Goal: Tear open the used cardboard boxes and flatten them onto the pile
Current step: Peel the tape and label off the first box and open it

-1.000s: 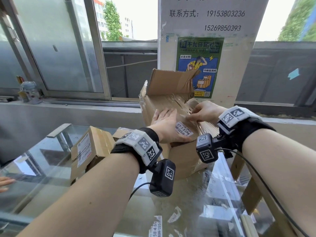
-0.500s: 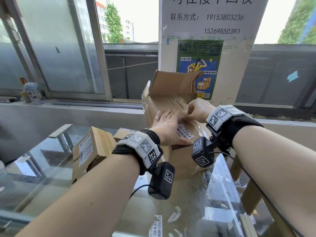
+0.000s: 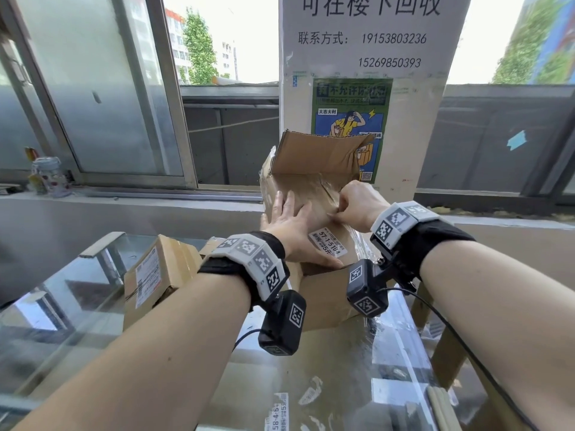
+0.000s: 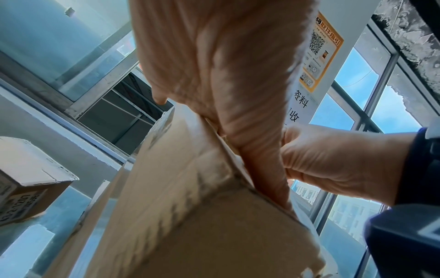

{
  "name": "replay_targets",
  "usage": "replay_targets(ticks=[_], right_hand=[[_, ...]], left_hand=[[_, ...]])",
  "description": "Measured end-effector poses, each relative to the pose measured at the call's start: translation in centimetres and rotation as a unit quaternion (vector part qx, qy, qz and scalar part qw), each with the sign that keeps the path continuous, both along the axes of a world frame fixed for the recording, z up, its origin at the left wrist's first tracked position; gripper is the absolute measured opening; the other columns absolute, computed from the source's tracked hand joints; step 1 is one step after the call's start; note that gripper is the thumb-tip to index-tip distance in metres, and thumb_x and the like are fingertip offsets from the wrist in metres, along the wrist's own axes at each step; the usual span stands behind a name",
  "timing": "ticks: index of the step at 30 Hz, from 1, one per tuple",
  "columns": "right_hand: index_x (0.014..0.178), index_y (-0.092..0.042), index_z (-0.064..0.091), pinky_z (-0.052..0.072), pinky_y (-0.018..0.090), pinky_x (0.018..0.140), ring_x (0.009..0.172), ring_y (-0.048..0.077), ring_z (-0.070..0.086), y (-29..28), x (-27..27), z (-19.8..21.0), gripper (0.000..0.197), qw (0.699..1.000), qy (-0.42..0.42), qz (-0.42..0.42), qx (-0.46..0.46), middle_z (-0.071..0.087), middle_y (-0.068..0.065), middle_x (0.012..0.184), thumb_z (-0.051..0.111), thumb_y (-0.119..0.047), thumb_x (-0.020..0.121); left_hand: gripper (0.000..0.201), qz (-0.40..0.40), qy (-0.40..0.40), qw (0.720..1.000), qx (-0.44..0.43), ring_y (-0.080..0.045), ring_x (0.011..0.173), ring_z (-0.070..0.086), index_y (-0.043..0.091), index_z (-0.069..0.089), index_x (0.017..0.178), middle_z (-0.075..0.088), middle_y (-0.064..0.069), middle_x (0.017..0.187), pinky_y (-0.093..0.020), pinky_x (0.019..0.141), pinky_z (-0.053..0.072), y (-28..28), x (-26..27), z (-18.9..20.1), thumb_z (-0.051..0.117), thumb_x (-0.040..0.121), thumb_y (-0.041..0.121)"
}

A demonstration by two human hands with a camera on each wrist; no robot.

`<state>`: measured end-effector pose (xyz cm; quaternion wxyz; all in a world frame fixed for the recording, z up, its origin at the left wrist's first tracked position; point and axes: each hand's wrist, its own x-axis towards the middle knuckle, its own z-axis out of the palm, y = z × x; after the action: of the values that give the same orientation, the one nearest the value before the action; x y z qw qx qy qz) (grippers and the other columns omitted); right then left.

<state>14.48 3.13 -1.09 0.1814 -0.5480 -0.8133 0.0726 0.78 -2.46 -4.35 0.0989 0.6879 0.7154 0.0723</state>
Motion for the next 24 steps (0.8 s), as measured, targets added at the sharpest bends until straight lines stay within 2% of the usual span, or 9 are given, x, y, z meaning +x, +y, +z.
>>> replay_targets(ticks=[6,10,13,15,17,20,24], right_hand=[[0.074,-0.006,0.061,0.042,0.028,0.066,0.079,0.024,0.056,-0.5,0.4,0.2,0.02,1.0,0.022,-0.007,-0.006,0.06,0.009,0.085,0.07,-0.022,0.082],[0.075,-0.004,0.065,0.05,0.033,0.075,0.088,0.028,0.061,-0.7,0.8,0.2,0.017,0.997,0.07,-0.012,-0.006,0.064,0.014,0.092,0.072,-0.019,0.08],[0.069,-0.005,0.062,0.05,0.034,0.079,0.092,0.029,0.06,-0.9,1.0,0.0,0.019,0.994,0.109,-0.015,0.013,0.064,0.014,0.094,0.072,-0.018,0.08],[0.071,-0.004,0.064,0.05,0.035,0.081,0.094,0.028,0.06,-0.8,1.1,-0.3,0.018,0.99,0.14,-0.019,0.029,0.065,0.015,0.096,0.072,-0.018,0.08],[0.073,-0.004,0.065,0.049,0.033,0.08,0.094,0.027,0.059,-0.6,1.2,-0.5,0.018,0.985,0.164,-0.018,0.048,0.065,0.015,0.099,0.073,-0.019,0.08],[0.065,-0.012,0.059,0.044,0.028,0.075,0.092,0.024,0.058,-0.4,1.1,-0.6,0.025,0.981,0.185,-0.012,0.065,0.066,0.012,0.099,0.074,-0.025,0.08],[0.055,-0.017,0.05,0.042,0.027,0.068,0.082,0.019,0.055,-0.3,0.8,-1.2,0.037,0.989,0.143,0.006,0.044,0.063,0.008,0.089,0.075,-0.03,0.079]], left_hand=[[0.14,-0.011,0.009,1.0,0.028,-0.022,0.139,-0.033,0.025,-0.008,0.152,-0.026,-0.007,0.156,-0.045,0.119,-0.008,-0.4,-0.1,-0.4,0.071,0.049,0.079],[0.141,-0.019,-0.009,0.999,0.047,-0.024,0.141,-0.03,0.024,-0.009,0.152,-0.023,-0.008,0.157,-0.041,0.119,-0.008,-0.6,-0.1,-0.4,0.073,0.049,0.076],[0.142,-0.024,-0.018,0.998,0.057,-0.026,0.142,-0.026,0.025,-0.009,0.151,-0.022,-0.009,0.157,-0.043,0.119,-0.005,-0.6,0.0,0.0,0.077,0.049,0.073],[0.142,-0.031,-0.027,0.996,0.074,-0.025,0.143,-0.025,0.027,-0.01,0.151,-0.022,-0.007,0.157,-0.042,0.12,-0.003,-0.5,0.0,0.4,0.079,0.049,0.07],[0.143,-0.036,-0.033,0.994,0.096,-0.024,0.143,-0.025,0.029,-0.01,0.151,-0.022,-0.004,0.157,-0.041,0.119,-0.003,-0.3,-0.1,1.0,0.081,0.048,0.067],[0.142,-0.039,-0.026,0.993,0.107,-0.022,0.143,-0.025,0.031,-0.011,0.151,-0.021,-0.002,0.158,-0.039,0.118,-0.004,-0.1,0.0,1.5,0.082,0.048,0.065],[0.143,-0.027,-0.009,0.998,0.062,-0.022,0.144,-0.022,0.027,-0.011,0.151,-0.017,-0.005,0.159,-0.037,0.116,-0.006,-0.1,0.0,0.8,0.081,0.049,0.067]])
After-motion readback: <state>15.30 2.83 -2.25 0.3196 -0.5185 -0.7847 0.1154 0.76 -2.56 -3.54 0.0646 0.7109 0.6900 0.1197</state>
